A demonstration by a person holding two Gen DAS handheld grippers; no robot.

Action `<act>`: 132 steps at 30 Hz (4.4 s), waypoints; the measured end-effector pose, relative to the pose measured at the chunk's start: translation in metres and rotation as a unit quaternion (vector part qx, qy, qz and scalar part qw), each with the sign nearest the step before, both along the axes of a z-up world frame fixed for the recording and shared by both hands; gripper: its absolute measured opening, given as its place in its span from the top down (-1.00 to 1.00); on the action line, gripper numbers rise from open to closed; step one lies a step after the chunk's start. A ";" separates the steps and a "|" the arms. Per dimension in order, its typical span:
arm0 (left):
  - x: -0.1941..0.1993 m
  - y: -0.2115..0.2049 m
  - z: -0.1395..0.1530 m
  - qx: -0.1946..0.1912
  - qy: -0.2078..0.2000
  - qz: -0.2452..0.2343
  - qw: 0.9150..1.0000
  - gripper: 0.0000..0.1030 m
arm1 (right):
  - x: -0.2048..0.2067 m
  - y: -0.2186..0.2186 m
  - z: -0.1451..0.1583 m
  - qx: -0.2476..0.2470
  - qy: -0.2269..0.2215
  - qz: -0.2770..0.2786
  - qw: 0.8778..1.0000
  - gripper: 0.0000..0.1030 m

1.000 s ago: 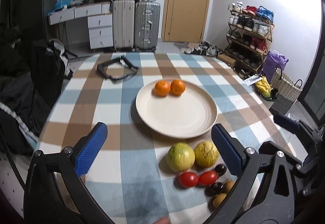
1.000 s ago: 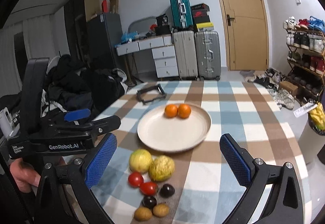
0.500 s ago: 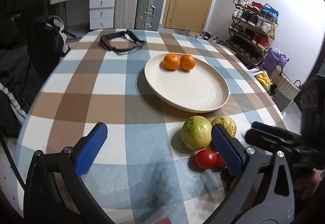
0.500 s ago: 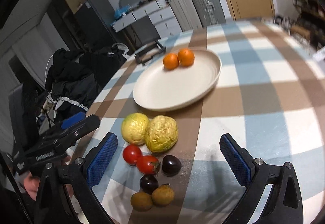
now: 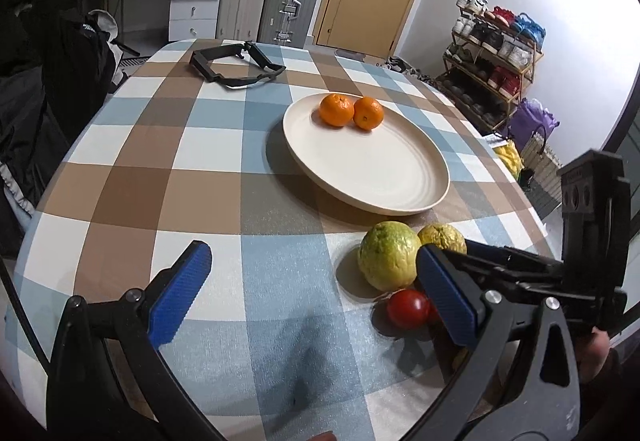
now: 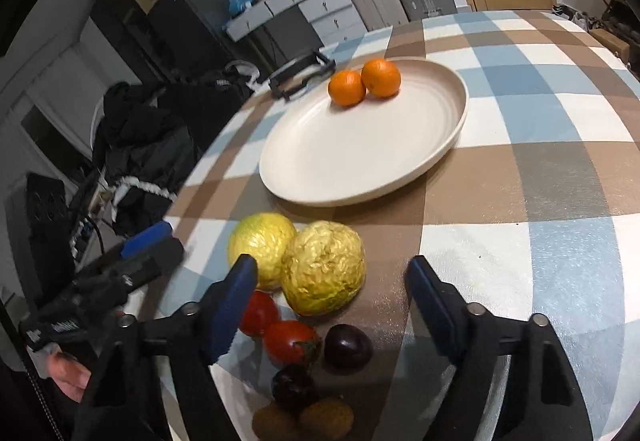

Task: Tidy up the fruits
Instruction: 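Move both tools back toward the remaining fruits beside the plate, then grasp the yellow bumpy fruit with the right tool while the left tool grasps the green guava, then place the guava and yellow fruit on the plate beside the oranges, open both tools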

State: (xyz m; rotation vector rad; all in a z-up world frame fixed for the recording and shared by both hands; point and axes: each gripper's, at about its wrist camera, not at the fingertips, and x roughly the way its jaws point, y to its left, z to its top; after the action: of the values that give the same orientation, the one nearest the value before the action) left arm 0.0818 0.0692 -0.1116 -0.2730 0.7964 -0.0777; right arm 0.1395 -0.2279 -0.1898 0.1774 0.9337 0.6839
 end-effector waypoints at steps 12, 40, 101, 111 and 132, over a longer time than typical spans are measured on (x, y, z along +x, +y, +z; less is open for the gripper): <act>0.009 0.006 -0.004 -0.022 0.009 0.002 1.000 -0.97 | -0.003 0.005 0.000 0.000 -0.011 0.015 1.000 0.10; 0.051 -0.053 -0.034 -0.056 0.087 -0.123 0.987 0.13 | -0.019 -0.055 0.022 0.017 -0.063 -0.033 0.997 0.10; 0.202 0.007 -0.015 -0.029 0.039 -0.079 0.996 0.13 | 0.179 0.008 0.027 -0.036 -0.031 -0.030 0.998 0.10; 0.212 0.003 -0.025 -0.029 0.056 -0.074 0.995 0.13 | 0.176 0.017 0.024 -0.057 -0.045 -0.027 0.997 0.09; 0.131 -0.019 0.053 0.043 -0.007 -0.030 0.999 -0.55 | 0.086 -0.026 0.097 -0.026 -0.148 -0.083 0.985 -0.89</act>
State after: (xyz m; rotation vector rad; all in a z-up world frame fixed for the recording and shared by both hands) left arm 0.2132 0.0501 -0.0585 -0.1664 0.7922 -0.1007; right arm 0.2257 -0.2537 -0.0933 0.1018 0.6419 0.5142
